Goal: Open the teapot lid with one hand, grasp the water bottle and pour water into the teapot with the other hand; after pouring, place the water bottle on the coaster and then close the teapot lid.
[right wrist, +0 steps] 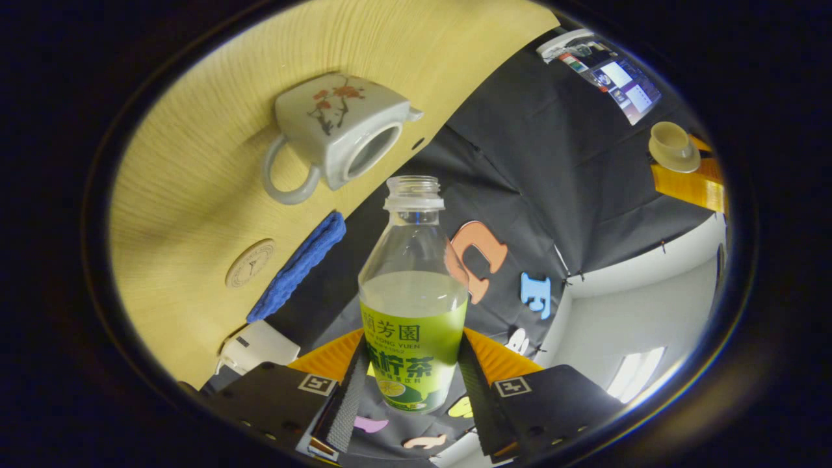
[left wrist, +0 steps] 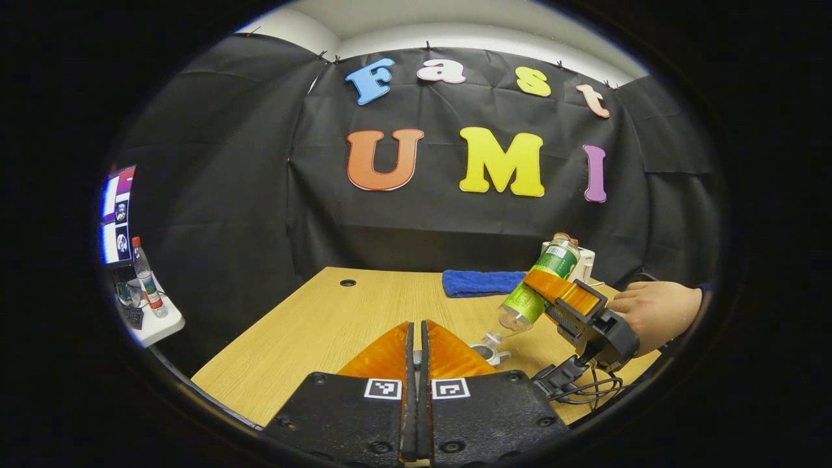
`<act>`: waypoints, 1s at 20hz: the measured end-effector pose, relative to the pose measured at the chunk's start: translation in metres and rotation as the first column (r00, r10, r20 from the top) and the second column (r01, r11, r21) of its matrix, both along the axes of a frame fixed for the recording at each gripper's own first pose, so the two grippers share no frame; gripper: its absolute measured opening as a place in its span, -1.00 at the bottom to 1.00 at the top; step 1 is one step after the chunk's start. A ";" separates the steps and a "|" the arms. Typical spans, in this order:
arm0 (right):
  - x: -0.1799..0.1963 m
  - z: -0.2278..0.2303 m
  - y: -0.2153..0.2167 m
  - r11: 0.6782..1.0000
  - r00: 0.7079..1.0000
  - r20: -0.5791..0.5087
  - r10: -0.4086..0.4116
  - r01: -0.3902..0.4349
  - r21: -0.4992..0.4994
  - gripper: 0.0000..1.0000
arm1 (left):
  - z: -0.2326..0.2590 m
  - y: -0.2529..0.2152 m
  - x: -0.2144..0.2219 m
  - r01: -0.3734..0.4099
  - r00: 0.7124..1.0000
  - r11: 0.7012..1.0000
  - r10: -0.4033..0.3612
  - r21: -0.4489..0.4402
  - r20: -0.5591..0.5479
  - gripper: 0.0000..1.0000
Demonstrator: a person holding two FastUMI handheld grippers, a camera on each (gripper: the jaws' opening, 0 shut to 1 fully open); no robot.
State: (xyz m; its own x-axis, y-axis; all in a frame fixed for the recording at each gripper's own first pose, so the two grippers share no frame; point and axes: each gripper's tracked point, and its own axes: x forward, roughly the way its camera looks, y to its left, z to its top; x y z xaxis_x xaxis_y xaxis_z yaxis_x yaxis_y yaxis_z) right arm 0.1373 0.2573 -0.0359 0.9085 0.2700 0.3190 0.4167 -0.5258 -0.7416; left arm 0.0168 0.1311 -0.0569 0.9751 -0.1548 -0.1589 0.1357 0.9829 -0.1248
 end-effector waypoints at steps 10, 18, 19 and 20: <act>0.014 -0.027 -0.035 0.946 0.987 -0.154 0.033 0.018 0.323 0.51 | -0.003 0.008 0.003 -0.016 1.000 1.000 0.016 -0.010 -0.005 -0.94; 0.010 -0.045 -0.063 0.698 0.949 -0.251 0.192 0.048 0.714 0.45 | 0.001 -0.008 0.005 0.001 1.000 1.000 -0.001 -0.016 0.010 -0.94; 0.006 -0.046 -0.064 0.633 0.939 -0.257 0.227 0.058 0.772 0.46 | 0.001 -0.010 0.006 0.003 1.000 1.000 -0.003 -0.015 0.010 -0.94; 0.001 -0.047 -0.065 0.565 0.930 -0.259 0.261 0.071 0.822 0.45 | -0.001 -0.012 0.006 0.007 1.000 1.000 -0.007 -0.011 0.007 -0.94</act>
